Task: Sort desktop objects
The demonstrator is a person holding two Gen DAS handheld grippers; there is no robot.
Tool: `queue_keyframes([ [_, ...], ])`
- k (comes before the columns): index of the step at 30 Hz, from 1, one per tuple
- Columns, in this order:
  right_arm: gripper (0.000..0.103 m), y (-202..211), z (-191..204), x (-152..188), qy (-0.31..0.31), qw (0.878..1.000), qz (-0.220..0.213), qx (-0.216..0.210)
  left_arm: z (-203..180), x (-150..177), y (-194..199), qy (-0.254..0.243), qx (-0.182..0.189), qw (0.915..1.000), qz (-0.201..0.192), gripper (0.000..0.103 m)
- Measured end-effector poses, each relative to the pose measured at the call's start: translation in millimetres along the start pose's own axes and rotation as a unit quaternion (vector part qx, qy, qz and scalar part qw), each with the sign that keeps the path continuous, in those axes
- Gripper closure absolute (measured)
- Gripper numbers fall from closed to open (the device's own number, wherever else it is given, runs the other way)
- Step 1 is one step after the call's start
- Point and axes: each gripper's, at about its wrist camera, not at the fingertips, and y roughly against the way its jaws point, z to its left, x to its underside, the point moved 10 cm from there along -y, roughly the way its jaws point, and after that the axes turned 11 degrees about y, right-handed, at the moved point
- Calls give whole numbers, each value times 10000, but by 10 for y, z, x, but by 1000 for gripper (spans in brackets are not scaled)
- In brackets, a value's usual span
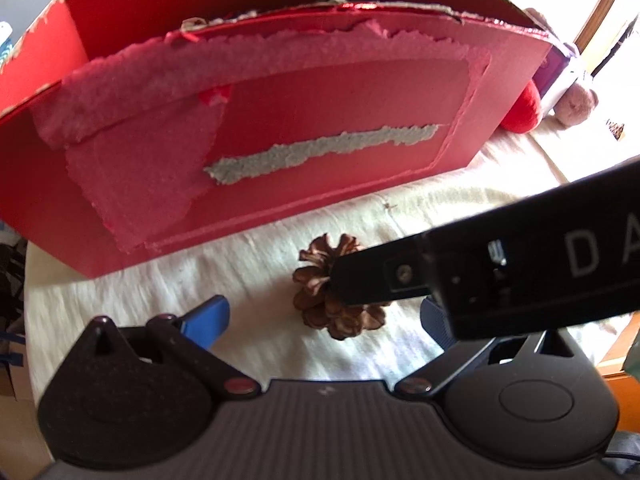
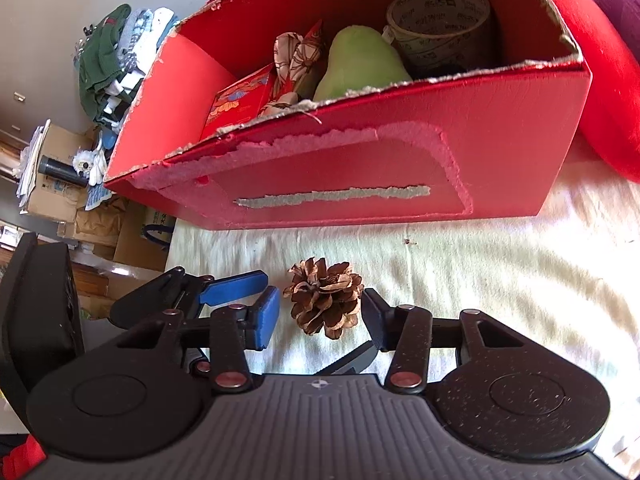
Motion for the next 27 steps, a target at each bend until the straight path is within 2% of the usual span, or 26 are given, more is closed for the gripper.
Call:
queue_keyframes([
  [3, 55, -13, -3, 6, -82, 10000, -18, 41, -1, -25, -32, -116, -87, 9999, 21, 4],
  [6, 56, -35, -23, 5, -162, 9998, -15, 96, 4, -55, -65, -270, -224, 9994, 7, 13],
  [15, 55, -87, -14, -14, -392, 9992, -31, -2, -21, -168, -124, -449, -172, 9988, 9, 9],
  [21, 60, -84, -1, -36, -428, 9991, -52, 2, -63, -237, -145, -635, -75, 9980, -12, 9],
  [24, 60, -83, 15, -47, -368, 9993, -40, 55, -77, -270, -126, -743, 13, 9972, -102, 15],
  [25, 61, -83, 19, -52, -352, 9993, -36, 69, -83, -274, -107, -788, 75, 9968, -145, 20],
  [26, 66, -85, 22, -56, -337, 9994, -24, 81, -86, -274, -92, -841, 125, 9962, -188, 23],
  [27, 65, -90, 22, -59, -325, 9994, -8, 92, -84, -271, -81, -890, 157, 9956, -232, 23],
])
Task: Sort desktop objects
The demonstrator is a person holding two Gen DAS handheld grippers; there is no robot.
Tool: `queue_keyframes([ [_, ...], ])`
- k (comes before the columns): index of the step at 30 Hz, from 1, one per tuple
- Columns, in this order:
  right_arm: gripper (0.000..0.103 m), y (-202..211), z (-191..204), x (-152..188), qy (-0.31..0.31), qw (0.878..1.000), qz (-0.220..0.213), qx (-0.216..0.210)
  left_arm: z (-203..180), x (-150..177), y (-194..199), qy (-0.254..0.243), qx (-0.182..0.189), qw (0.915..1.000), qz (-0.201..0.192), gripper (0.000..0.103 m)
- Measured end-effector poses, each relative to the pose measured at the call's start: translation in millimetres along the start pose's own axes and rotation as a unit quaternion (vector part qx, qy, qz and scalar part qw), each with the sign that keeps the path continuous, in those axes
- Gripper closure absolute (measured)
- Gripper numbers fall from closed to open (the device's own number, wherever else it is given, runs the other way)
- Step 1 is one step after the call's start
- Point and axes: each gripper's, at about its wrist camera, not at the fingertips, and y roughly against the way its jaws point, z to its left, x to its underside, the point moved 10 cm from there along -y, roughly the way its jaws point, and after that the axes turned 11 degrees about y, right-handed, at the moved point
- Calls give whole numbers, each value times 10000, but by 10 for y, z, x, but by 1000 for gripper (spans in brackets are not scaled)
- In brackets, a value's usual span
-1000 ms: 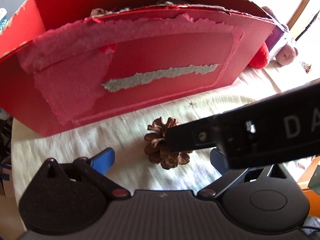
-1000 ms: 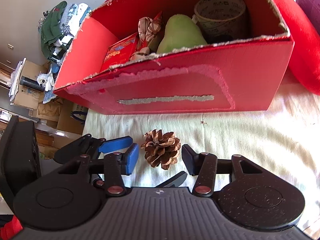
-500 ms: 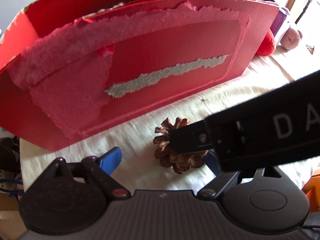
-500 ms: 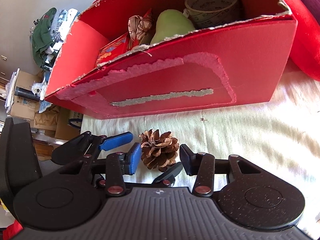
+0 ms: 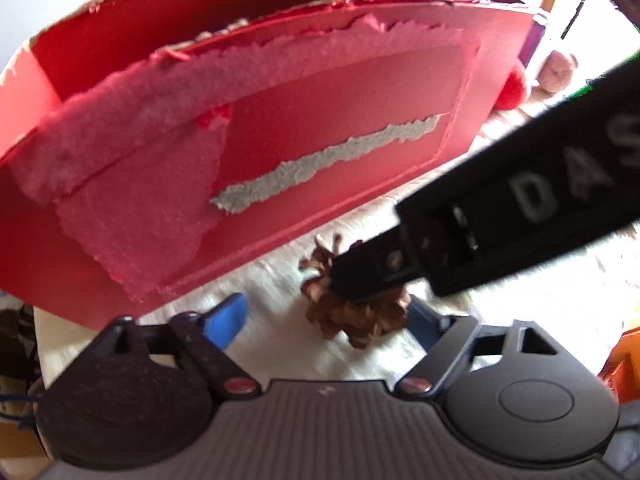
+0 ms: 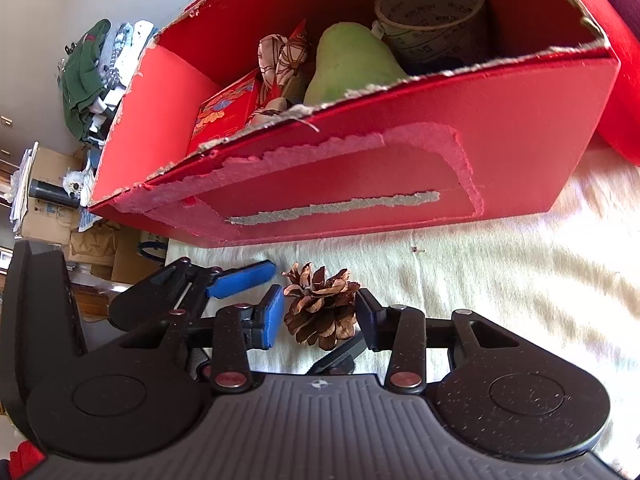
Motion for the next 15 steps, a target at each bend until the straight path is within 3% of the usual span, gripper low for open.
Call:
queue_keyframes([
  [5, 63, -13, -30, -16, -43, 10000, 24, 9, 6, -18, 37, -55, 183, 9997, -132, 27],
  [8, 55, -18, -53, -26, -71, 10000, 45, 21, 13, -46, 49, -33, 285, 9994, -202, 28],
  [10, 54, -34, -29, -21, -46, 9999, 77, -56, -6, -75, 47, -51, 326, 9991, -252, 28],
  [12, 56, -73, -15, -9, -32, 9999, 145, -52, -33, -107, 45, -91, 368, 9988, -301, 33],
  [15, 63, -83, -14, -5, -26, 9998, 177, -39, -103, -150, 73, -161, 566, 9977, -325, 57],
])
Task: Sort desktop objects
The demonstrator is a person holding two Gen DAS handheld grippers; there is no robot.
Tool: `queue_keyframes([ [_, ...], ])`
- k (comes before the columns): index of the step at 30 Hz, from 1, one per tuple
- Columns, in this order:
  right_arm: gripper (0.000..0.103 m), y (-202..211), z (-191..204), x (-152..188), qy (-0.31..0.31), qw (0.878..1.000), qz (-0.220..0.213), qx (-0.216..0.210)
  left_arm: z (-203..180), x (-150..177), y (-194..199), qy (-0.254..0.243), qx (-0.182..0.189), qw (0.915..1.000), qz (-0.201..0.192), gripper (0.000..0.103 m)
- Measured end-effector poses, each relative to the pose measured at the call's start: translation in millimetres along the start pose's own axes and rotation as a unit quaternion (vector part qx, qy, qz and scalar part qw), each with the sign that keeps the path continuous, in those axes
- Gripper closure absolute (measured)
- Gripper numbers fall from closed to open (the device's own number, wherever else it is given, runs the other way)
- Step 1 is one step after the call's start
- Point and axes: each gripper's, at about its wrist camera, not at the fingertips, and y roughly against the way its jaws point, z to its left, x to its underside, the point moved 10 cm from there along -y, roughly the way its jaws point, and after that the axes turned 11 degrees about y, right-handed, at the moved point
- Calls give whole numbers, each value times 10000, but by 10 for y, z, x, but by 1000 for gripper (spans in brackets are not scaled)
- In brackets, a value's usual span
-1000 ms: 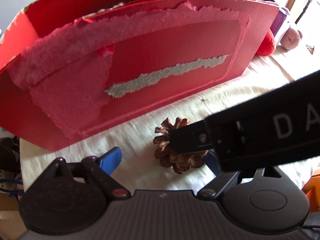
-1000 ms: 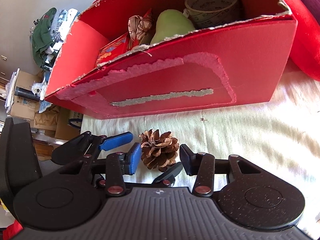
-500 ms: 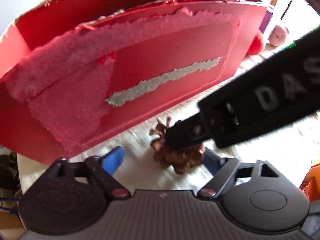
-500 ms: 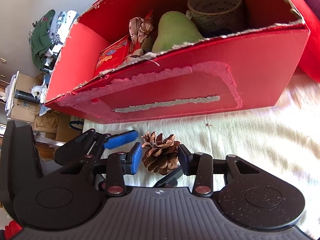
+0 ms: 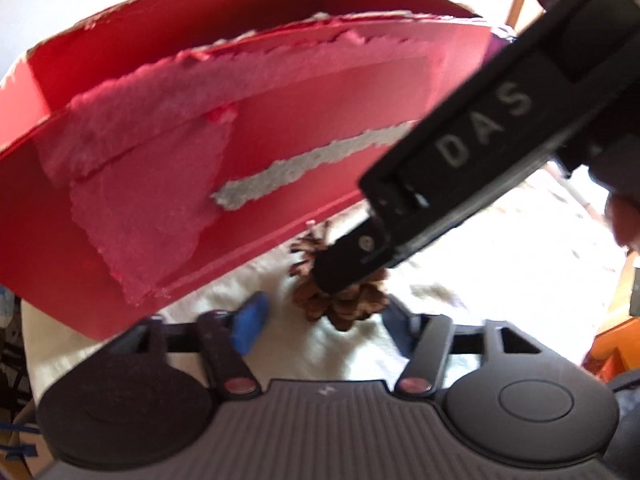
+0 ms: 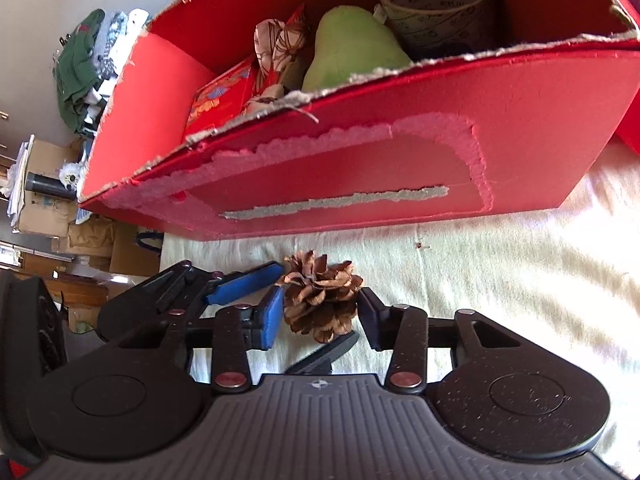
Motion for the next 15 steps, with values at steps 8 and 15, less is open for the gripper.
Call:
queue_keyframes([
  [8, 65, 52, -8, 5, 9, 10000, -46, 45, -54, -145, -45, 40, 216, 9997, 73, 59],
  [15, 64, 81, -76, -10, -52, 9996, -150, 224, -134, -346, -186, -101, 91, 9997, 206, 59],
])
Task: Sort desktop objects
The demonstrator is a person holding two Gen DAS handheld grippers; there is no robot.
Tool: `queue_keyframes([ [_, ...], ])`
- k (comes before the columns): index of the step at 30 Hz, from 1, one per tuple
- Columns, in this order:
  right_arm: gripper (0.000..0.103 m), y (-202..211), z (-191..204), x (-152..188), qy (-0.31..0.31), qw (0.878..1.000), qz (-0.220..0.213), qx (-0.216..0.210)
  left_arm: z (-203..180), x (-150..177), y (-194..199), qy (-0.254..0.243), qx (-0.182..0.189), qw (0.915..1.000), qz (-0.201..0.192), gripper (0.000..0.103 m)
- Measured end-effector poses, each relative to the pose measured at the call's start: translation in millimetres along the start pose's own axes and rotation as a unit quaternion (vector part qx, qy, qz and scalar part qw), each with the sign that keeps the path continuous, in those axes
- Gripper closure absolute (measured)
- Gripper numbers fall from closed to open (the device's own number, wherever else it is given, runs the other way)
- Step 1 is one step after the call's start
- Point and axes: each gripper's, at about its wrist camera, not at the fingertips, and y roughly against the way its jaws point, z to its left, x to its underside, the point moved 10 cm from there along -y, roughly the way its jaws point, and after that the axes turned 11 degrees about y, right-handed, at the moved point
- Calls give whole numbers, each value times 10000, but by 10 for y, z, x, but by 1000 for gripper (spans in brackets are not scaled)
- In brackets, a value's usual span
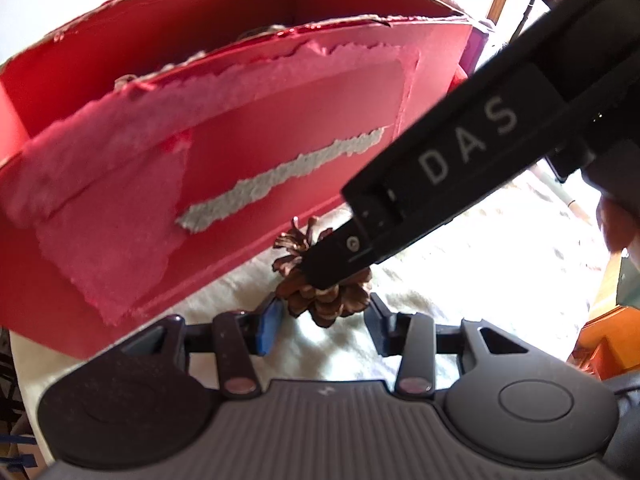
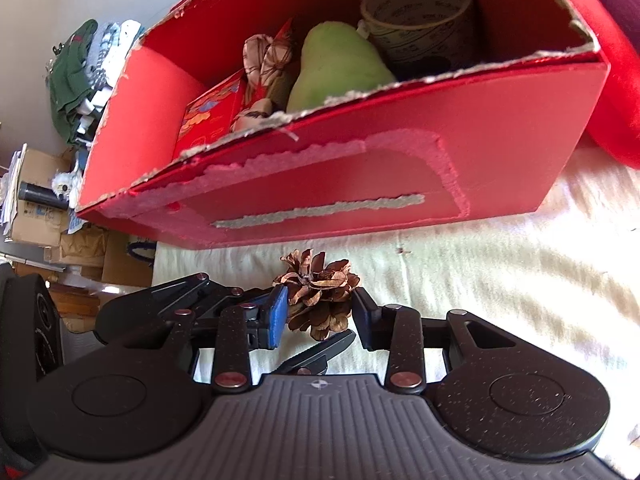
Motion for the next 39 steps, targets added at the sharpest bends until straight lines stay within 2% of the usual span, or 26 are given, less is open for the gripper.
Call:
queue_keyframes([
  [1, 62, -4, -6, -3, -21, 10000, -21, 10, 2, -26, -13, 22, -18, 10000, 9, 57],
  [4, 54, -49, -17, 15, -109, 9999, 6, -7, -6, -99, -54, 33, -57, 10000, 34, 38],
  [7, 62, -93, -14, 38, -177, 9998, 38, -24, -22, -179, -89, -55, -177, 9998, -7, 54],
  [14, 66, -33, 23, 36, -129, 9999, -12, -7, 20, -369, -109, 147, 26, 9999, 54, 54],
  [28, 65, 338, 61, -8, 104, 9997, -171, 114, -136, -929, 2, -46, 201, 9998, 21, 54],
  [30, 65, 401, 77, -15, 234, 9994, -196, 130, 254, -829, 261, -25, 240, 9997, 24, 55],
  [32, 65, 452, 109, -28, 367, 9991, -194, 130, 95, -589, 421, 44, 270, 9996, 5, 55],
  [34, 65, 522, 138, -48, 508, 9985, -200, 93, -156, -83, 477, 102, 291, 9995, -67, 56],
  [36, 65, 604, 141, -64, 679, 9974, -213, 65, -108, 164, 774, 181, 291, 9994, -100, 57],
  [39, 65, 685, 126, -94, 907, 9957, -203, 48, -145, 170, 848, 328, 207, 9992, -135, 57],
])
